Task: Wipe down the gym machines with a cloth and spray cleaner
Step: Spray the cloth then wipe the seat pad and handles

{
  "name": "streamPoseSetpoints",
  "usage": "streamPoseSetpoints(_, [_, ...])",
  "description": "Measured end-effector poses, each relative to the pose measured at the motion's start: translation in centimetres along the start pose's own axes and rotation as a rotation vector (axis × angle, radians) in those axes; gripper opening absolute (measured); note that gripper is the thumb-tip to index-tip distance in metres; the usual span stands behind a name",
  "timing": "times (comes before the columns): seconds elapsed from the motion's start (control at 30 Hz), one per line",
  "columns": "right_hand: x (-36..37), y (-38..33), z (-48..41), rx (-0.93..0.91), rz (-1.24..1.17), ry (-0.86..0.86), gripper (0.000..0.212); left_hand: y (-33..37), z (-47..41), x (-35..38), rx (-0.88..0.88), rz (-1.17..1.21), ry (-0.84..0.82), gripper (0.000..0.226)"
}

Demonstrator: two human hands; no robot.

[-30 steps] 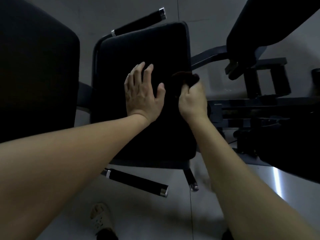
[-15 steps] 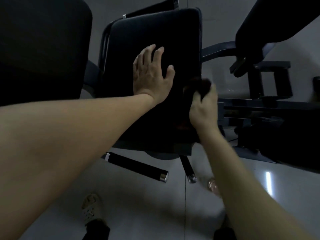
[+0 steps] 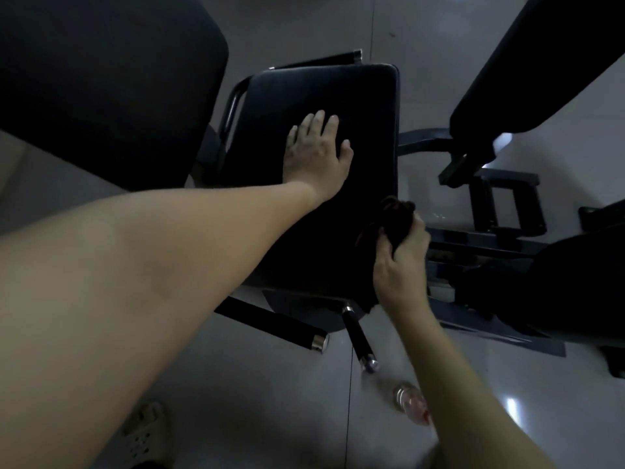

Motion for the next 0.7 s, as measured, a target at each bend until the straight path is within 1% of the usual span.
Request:
streamPoseSetpoints(0.07, [-1.5,-1.0,-0.1,-0.111,0.208,0.013,0.043,-0.1,1.2,-0.5,-0.004,0.029,-0.055,0.059])
streamPoseSetpoints(0.1, [-2.1,-1.5,0.4,-0.148,0.276,0.024,0.039,-0.7,2.3,-1.2,-0.007,0.061,-0.052,0.059])
streamPoseSetpoints(0.17, [-2.4,-1.8,1.4,-0.141,0.302,0.019,0.037,-2.7,5.5,-2.9,-0.027,0.146,0.006,0.058])
streamPoseSetpoints(0.23, [-2.0,-2.1,2.6,-0.12,0.294,-0.019,0.047,-6.3,9.0,-3.8,-0.115,0.259,0.014,0.053])
streamPoseSetpoints(0.3, [-1.4,-2.9,4.2,-0.135,0.309,-0.073,0.061,-9.7,12.8,-3.7,-0.212,0.365,-0.039,0.051])
streamPoseSetpoints(0.37, [-1.3,-3.7,5.6,-0.183,0.333,-0.087,0.063,-11.3,16.4,-3.8,-0.211,0.379,-0.075,0.054])
streamPoseSetpoints(0.43, [-1.9,-4.9,6.1,-0.325,0.421,-0.087,0.055,-11.5,19.1,-4.0,-0.176,0.373,-0.088,0.057])
streamPoseSetpoints(0.5, [-1.9,-5.7,6.0,-0.499,0.537,-0.147,0.051,-12.7,20.0,-4.2,-0.213,0.353,-0.058,0.06])
streamPoseSetpoints(0.6, [-1.8,-5.0,4.8,-0.671,0.704,-0.261,0.05,-16.1,19.3,-3.9,-0.423,0.333,-0.055,0.074])
streamPoseSetpoints(0.67, [-1.3,-4.9,4.2,-0.803,0.788,-0.308,0.042,-17.7,19.2,-2.7,-0.564,0.467,-0.122,0.083])
streamPoseSetpoints(0.7, [-0.9,-5.0,4.0,-0.873,0.841,-0.331,0.039,-18.0,19.5,-2.0,-0.599,0.536,-0.162,0.085])
Point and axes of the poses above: each hand's wrist, its own z-axis away from the middle knuckle, its own x-axis out of the palm, y = z × x, the point moved 9 cm from there along -z, towards the middle knuckle, and after that the axes turned 11 degrees about -x, right-handed, at the moved point
